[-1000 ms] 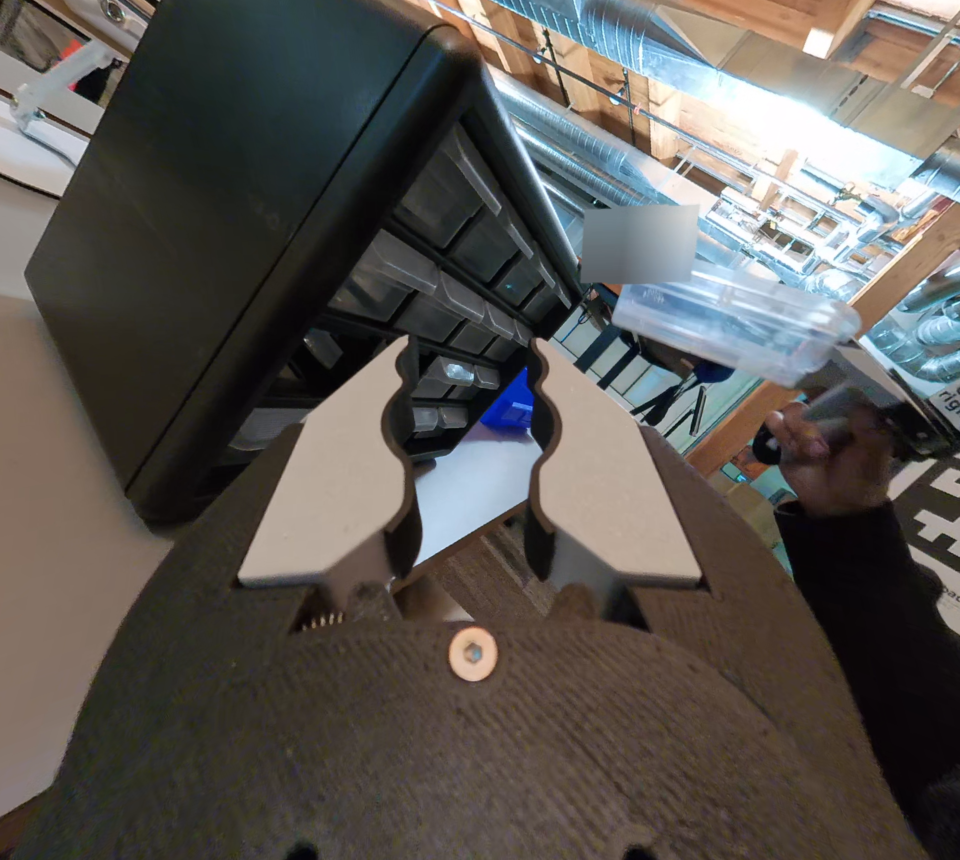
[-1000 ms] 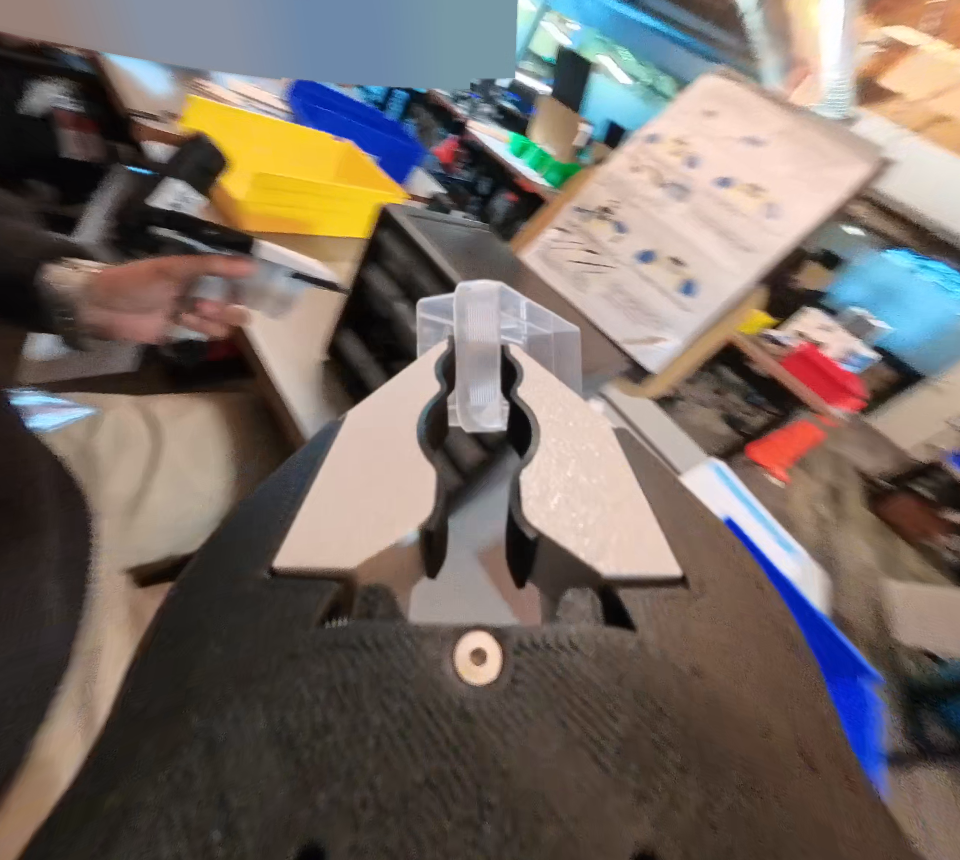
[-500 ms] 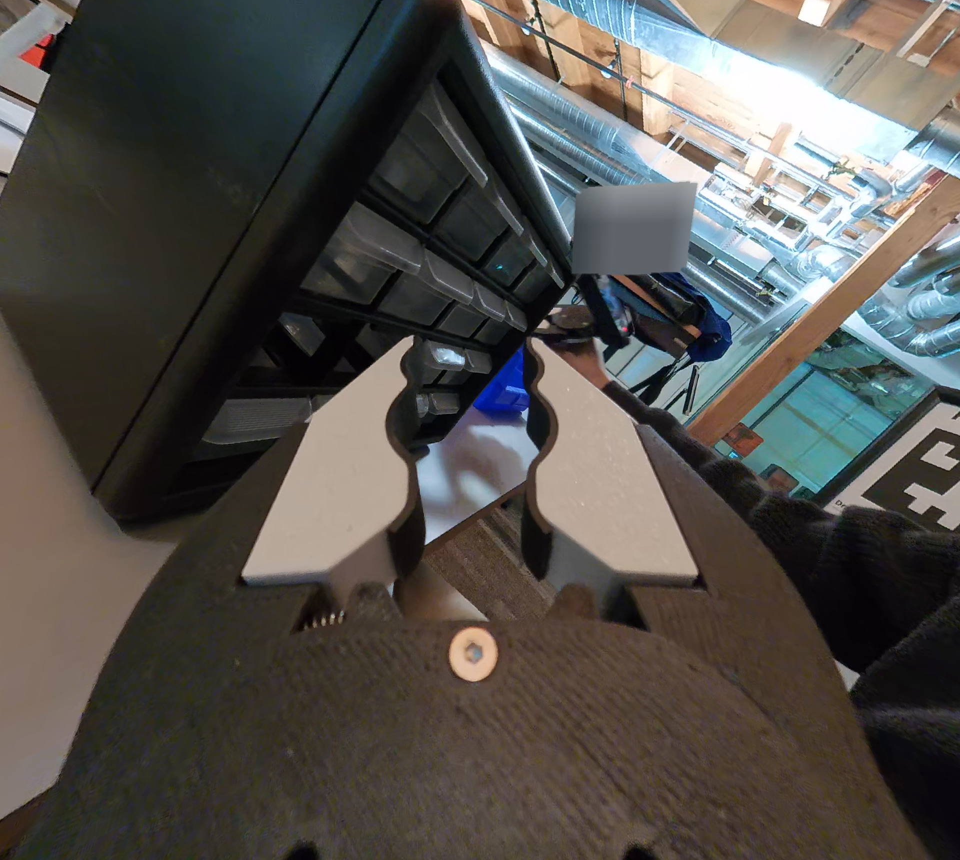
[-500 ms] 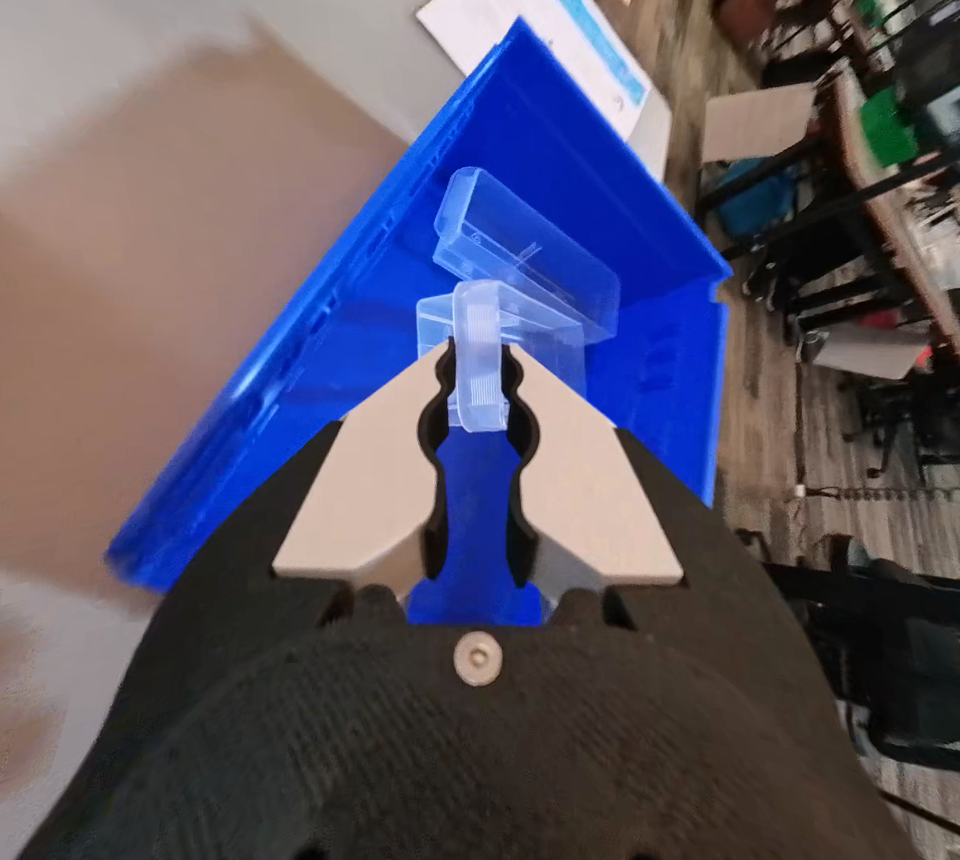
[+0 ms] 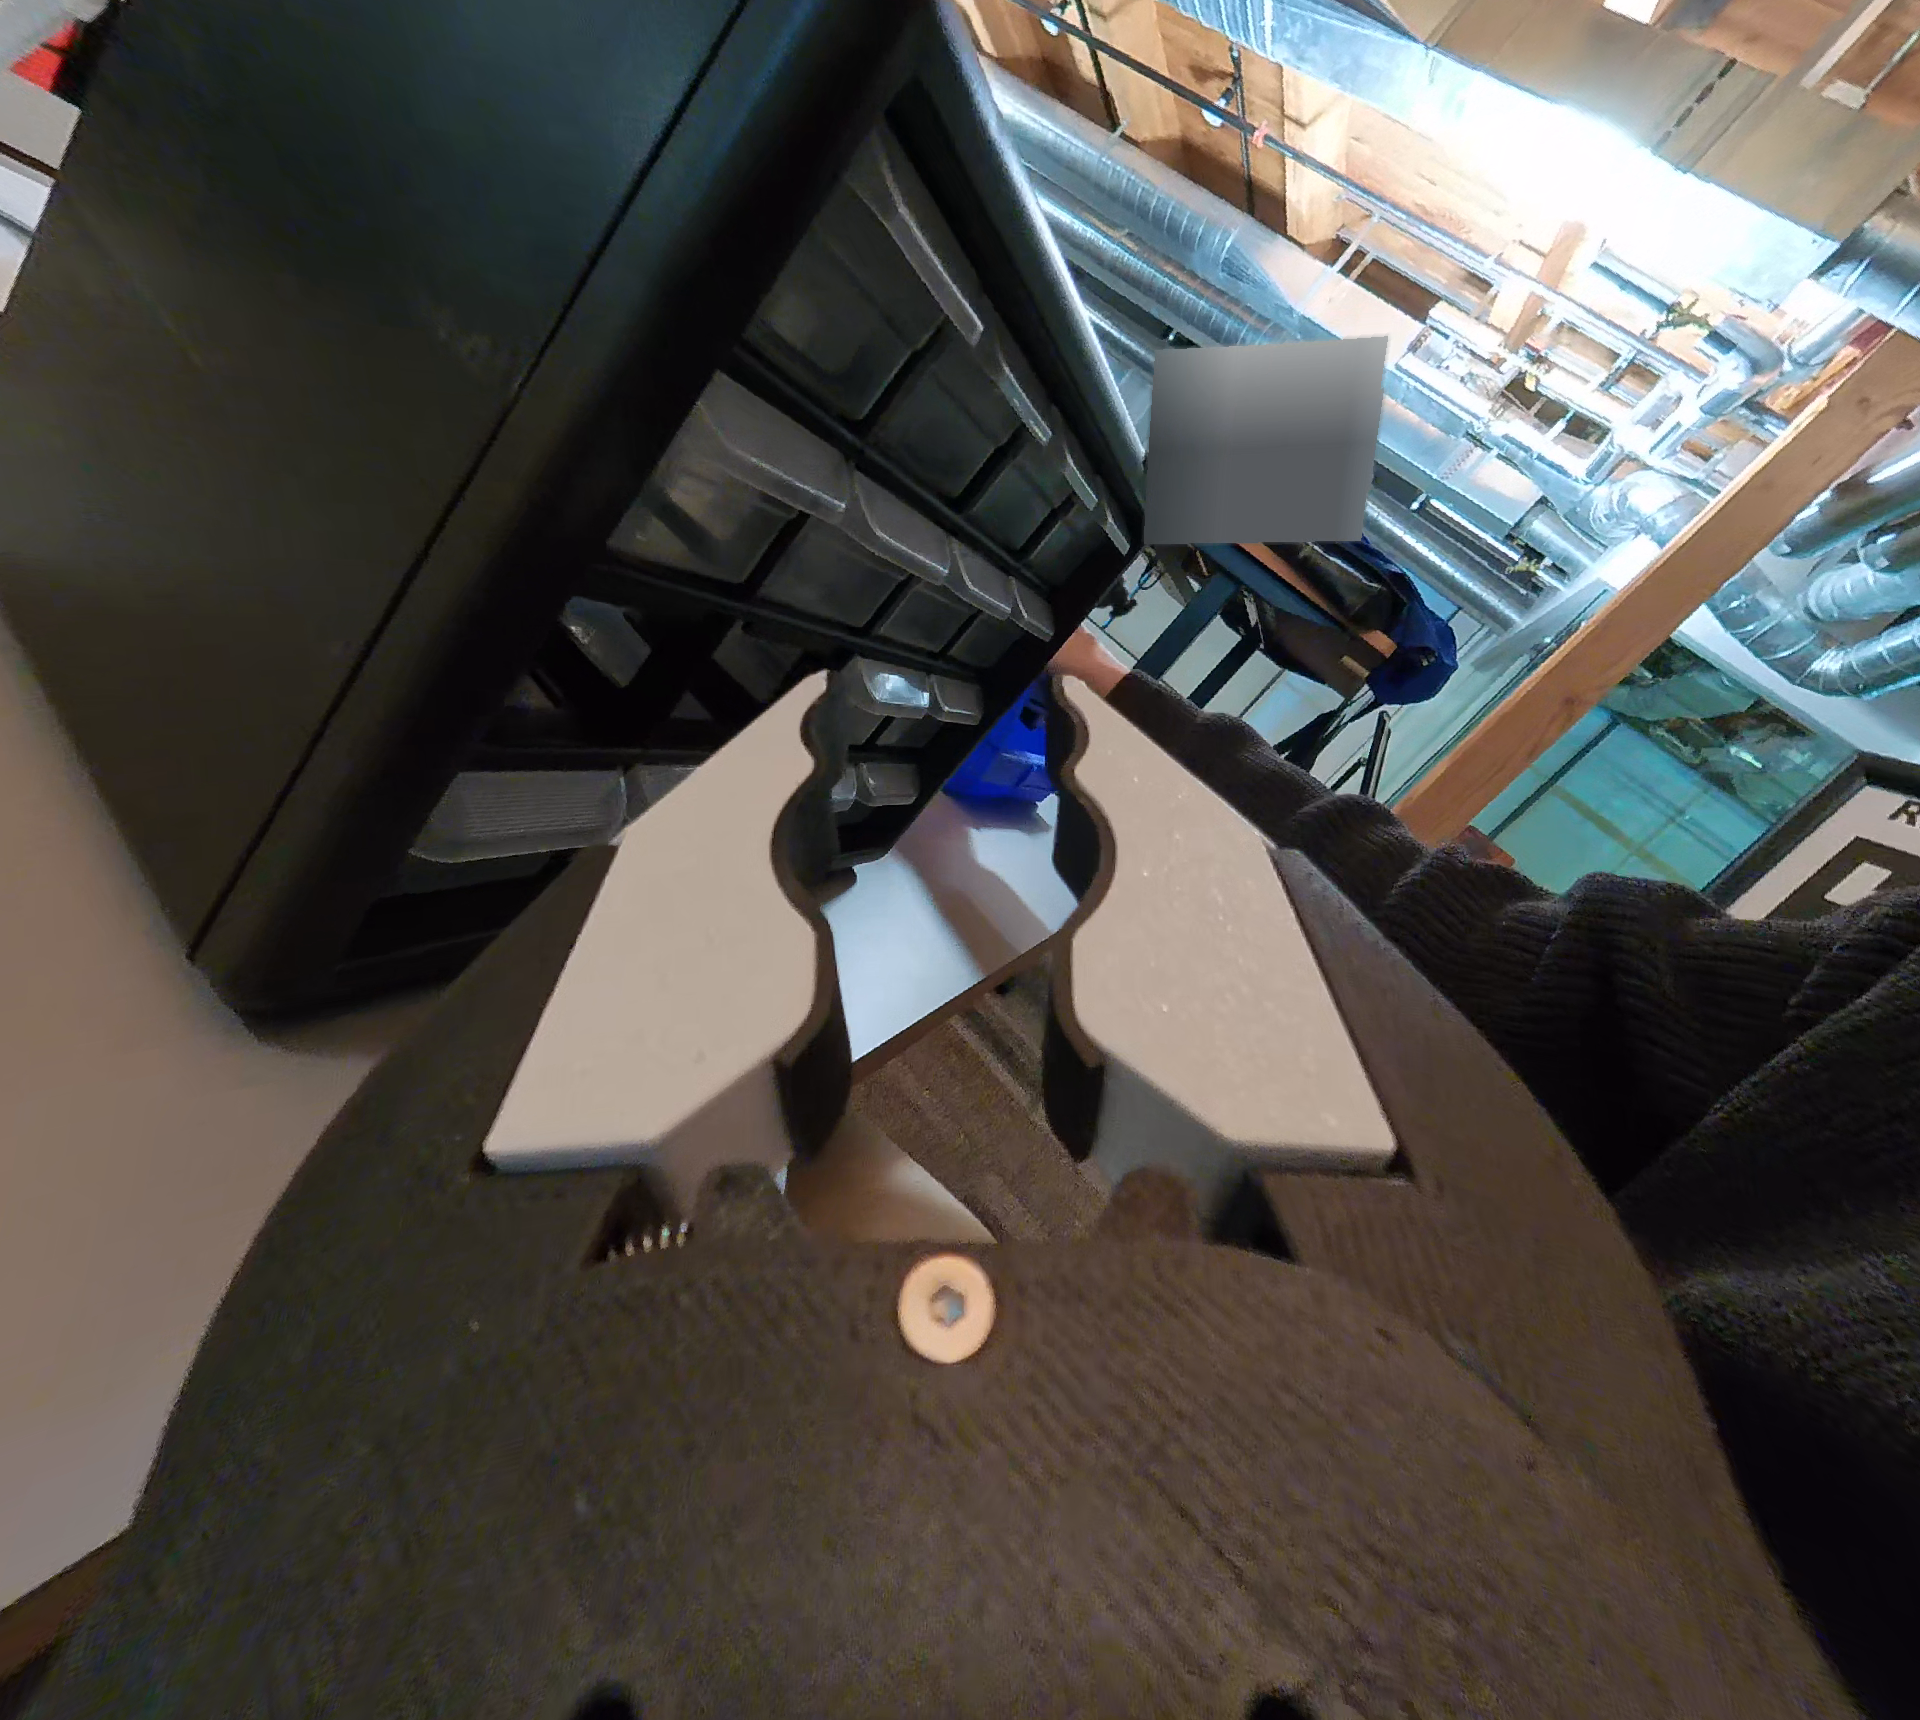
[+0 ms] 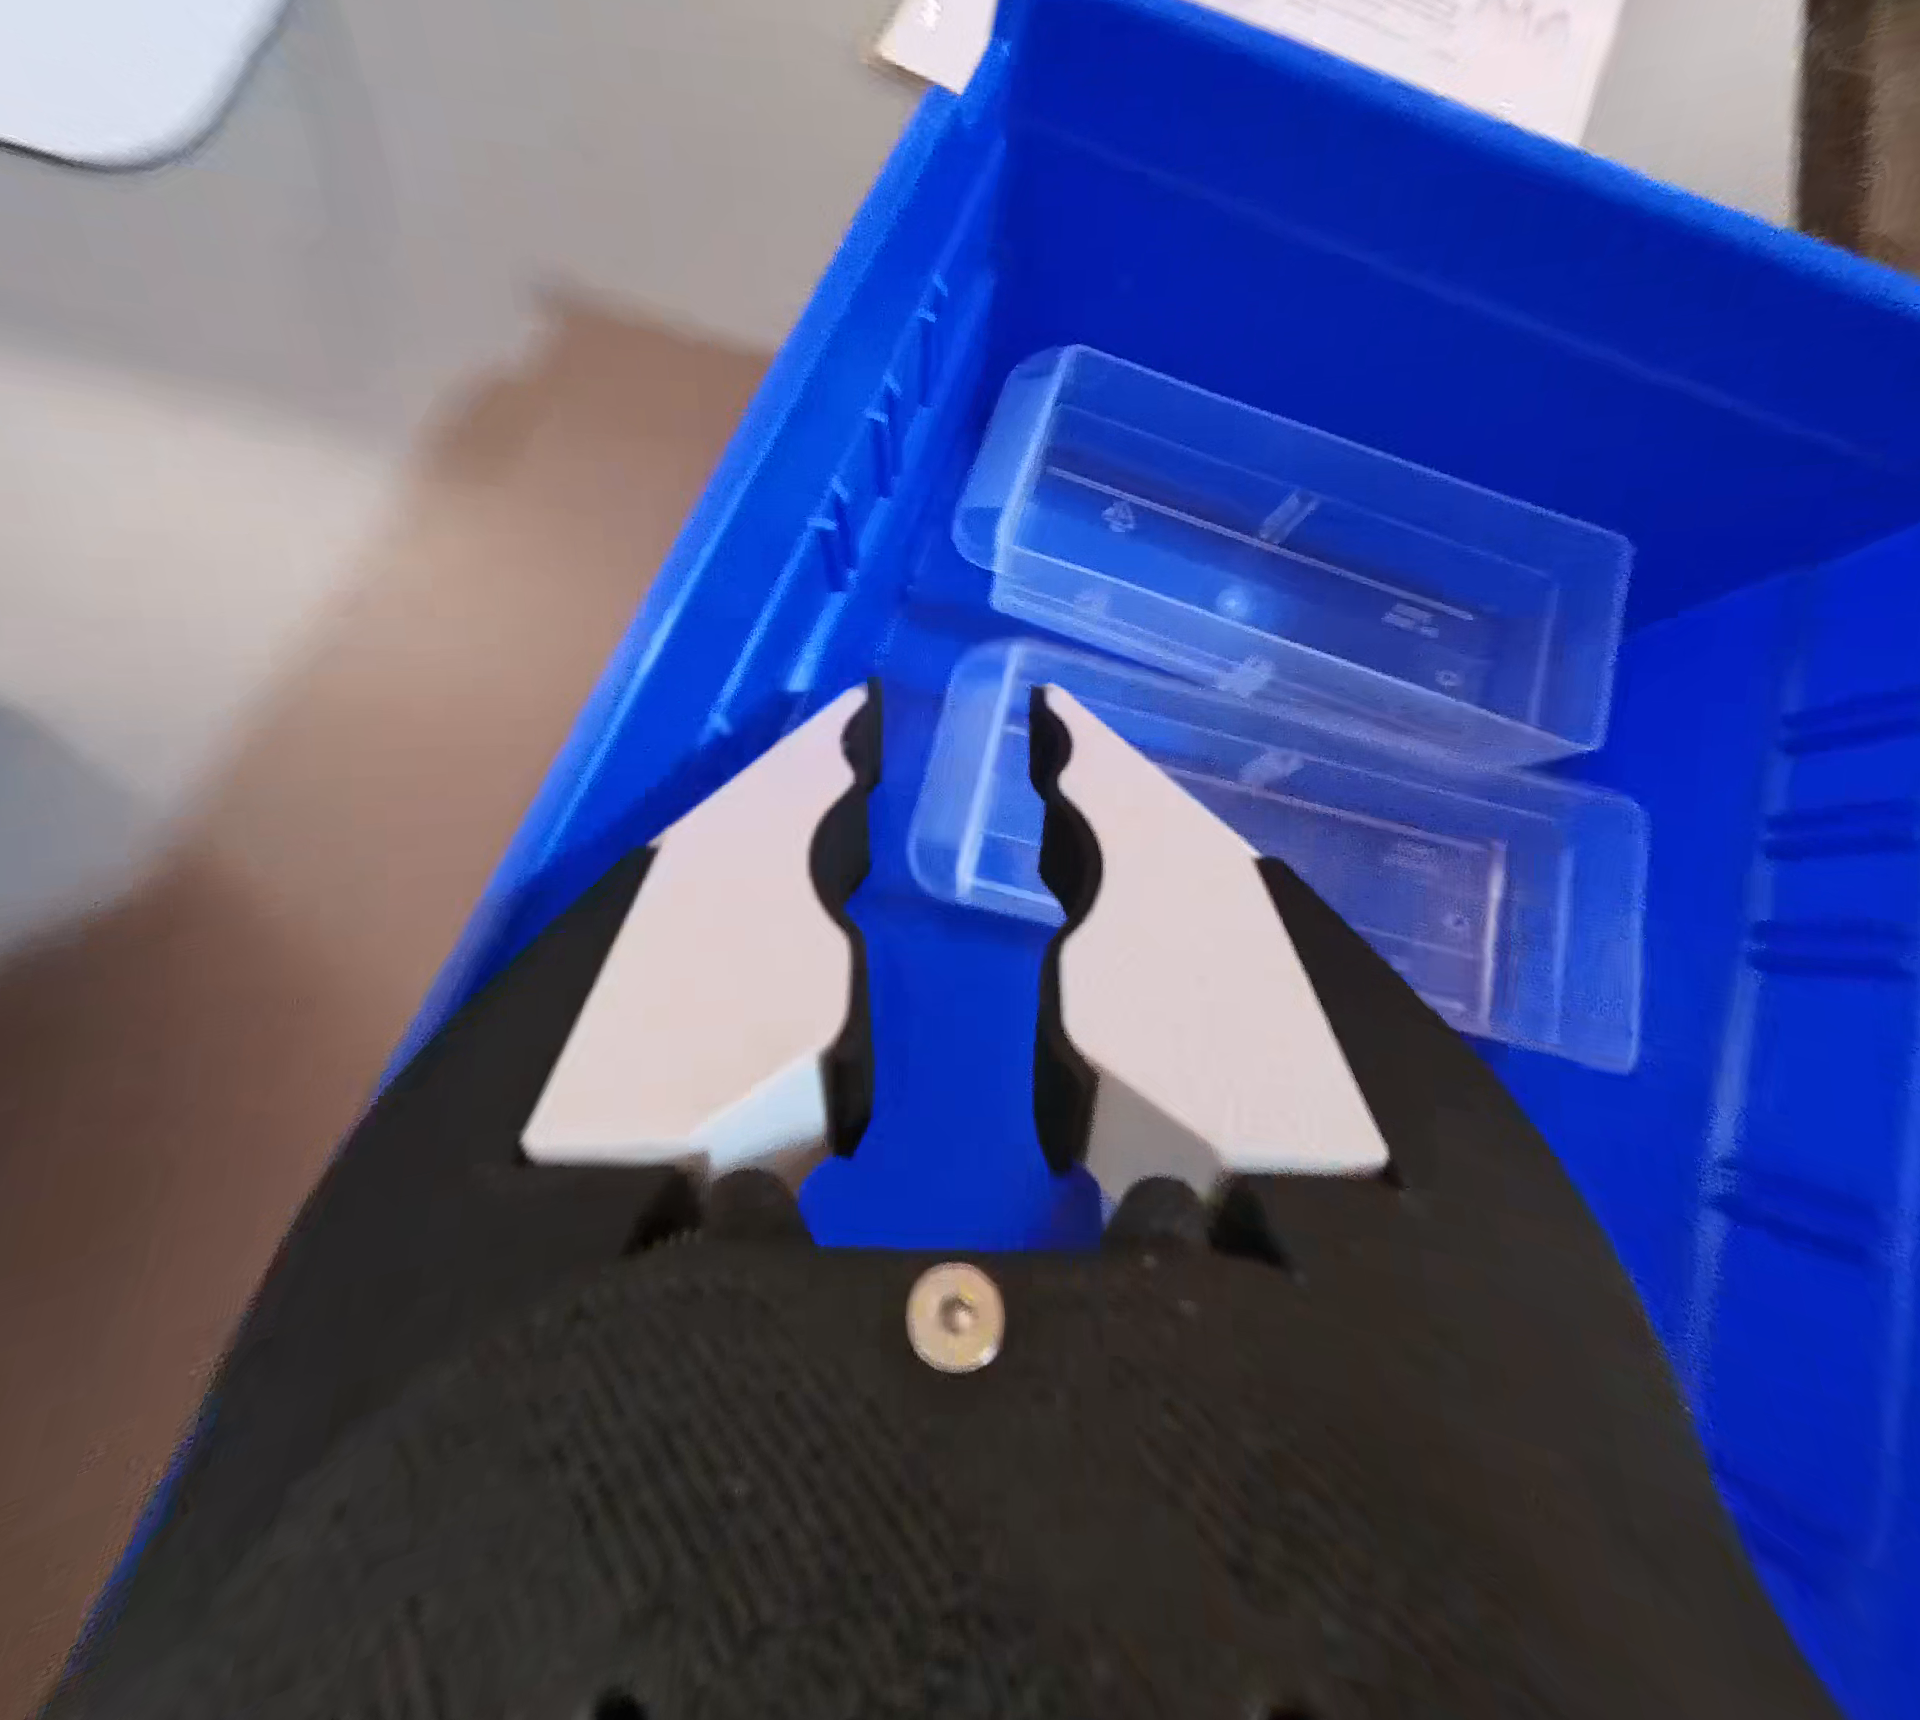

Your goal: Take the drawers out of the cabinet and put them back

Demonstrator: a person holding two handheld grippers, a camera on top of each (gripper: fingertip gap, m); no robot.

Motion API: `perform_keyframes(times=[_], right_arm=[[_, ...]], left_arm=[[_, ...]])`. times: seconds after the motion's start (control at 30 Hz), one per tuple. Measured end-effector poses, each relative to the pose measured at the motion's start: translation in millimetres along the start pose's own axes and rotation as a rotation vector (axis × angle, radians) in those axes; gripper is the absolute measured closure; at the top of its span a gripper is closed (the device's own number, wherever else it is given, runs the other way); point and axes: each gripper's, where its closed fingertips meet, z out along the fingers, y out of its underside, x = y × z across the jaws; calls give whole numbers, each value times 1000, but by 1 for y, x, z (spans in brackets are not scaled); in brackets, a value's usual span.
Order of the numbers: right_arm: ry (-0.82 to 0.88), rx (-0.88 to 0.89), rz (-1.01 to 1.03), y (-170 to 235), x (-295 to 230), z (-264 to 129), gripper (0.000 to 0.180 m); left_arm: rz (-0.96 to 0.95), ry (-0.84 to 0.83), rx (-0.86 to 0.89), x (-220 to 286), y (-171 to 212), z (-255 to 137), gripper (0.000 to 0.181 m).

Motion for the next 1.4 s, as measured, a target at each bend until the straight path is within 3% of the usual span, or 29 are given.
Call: perform_keyframes(times=[0.13, 0.27, 0.4, 0.57, 0.63, 0.8, 1.1, 1.4], right_arm=[[-118, 144, 110, -20, -13, -30, 147], [-160, 326, 89, -45, -39, -94, 147], [-218, 561, -36, -53, -114, -173, 147], [-277, 901, -144, -19, -220, -244, 166], [-360, 902, -164, 11, -262, -240, 165], [-526, 647, -261, 75, -330, -203, 154], [-529, 614, -338, 85, -337, -201, 153], [-388, 610, -523, 84, -340, -195, 151]], left_arm=[[-13, 8, -18, 1, 5, 2, 146], [-75, 51, -74, 4, 18, 8, 148], [-215, 104, -172, 10, 52, 23, 147], [-161, 13, -224, 2, 83, 46, 147], [-186, -37, -179, -7, 80, 59, 149], [-268, -68, -114, -18, 74, 93, 161], [-368, -43, -32, -21, 62, 106, 175], [-451, 36, -45, 6, 77, 84, 179]])
